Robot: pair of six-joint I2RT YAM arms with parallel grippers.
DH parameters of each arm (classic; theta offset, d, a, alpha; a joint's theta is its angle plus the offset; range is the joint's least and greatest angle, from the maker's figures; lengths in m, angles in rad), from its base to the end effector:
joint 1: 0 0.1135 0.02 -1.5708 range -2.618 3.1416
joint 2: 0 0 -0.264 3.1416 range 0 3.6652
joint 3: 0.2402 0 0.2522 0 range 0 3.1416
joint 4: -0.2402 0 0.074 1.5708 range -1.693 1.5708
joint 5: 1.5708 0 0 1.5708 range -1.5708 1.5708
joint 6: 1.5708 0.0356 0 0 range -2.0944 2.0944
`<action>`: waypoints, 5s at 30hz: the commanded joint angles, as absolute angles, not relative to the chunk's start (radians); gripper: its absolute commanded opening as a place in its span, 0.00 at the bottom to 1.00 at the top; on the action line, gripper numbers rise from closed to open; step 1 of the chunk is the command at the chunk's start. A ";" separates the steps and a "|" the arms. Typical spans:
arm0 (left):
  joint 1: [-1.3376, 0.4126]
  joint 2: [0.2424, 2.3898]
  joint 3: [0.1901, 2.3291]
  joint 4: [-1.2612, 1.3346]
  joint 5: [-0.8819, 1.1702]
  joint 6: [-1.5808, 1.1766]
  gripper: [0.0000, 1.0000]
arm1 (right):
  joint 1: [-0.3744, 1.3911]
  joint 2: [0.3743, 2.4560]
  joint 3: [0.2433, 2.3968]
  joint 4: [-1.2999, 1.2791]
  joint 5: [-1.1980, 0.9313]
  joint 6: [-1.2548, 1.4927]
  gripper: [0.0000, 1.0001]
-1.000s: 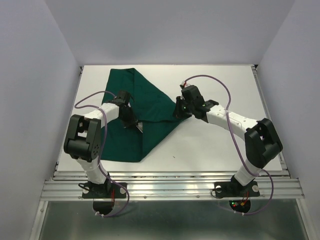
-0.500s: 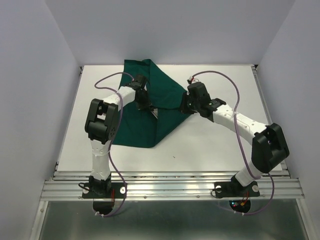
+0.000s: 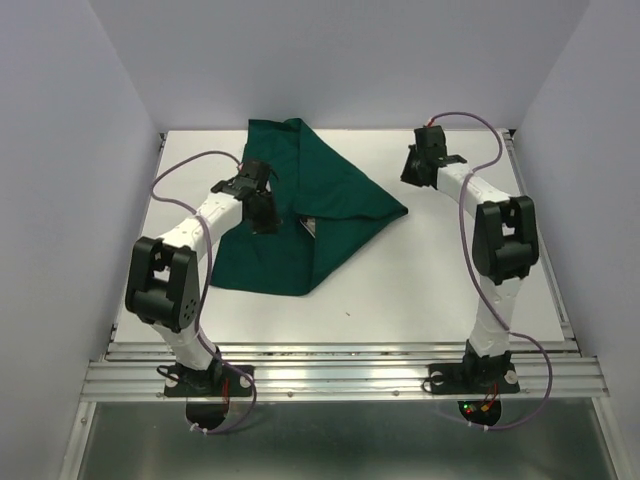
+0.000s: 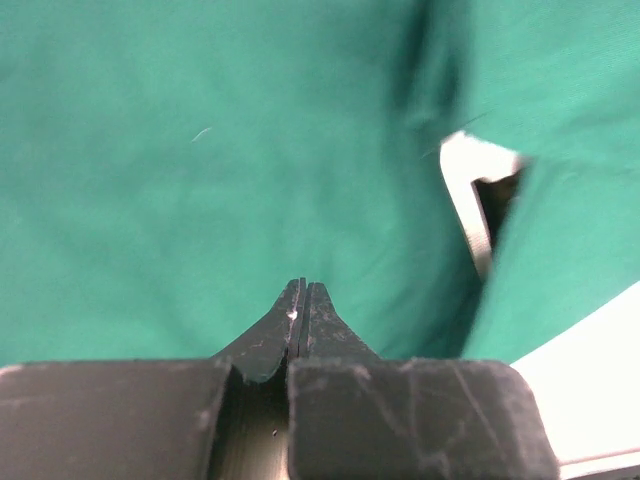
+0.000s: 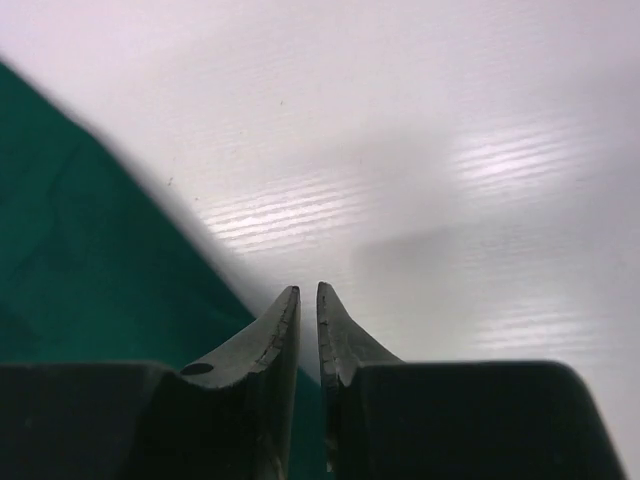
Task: Prepare the surgical pack
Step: Pack the surgical kit at the center of the board.
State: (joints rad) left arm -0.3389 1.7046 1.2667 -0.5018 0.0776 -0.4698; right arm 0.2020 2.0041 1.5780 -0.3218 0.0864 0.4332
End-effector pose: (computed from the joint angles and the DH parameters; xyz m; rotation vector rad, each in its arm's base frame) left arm 0.3453 -0.1247 0.2372 -0.1350 2.5558 -0.4200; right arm 0.4502 0.0891 0.2320 0.3118 2.3046 0.2214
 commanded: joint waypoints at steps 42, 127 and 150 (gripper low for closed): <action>0.183 1.454 0.788 -0.454 -0.166 -0.724 0.59 | 0.311 1.726 1.178 -0.221 -0.074 0.479 0.17; -0.601 2.010 1.786 -0.204 0.144 -0.933 0.00 | 0.482 1.924 1.170 -0.161 -0.153 0.517 0.13; -0.615 2.072 1.762 -0.067 0.112 -0.947 0.00 | 0.482 1.862 1.147 -0.190 -0.127 0.508 0.13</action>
State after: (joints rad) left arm -0.5846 2.0769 1.6894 -0.1837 0.0616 -0.9241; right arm 0.4477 1.9114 1.1732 -0.1528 -0.1047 0.5022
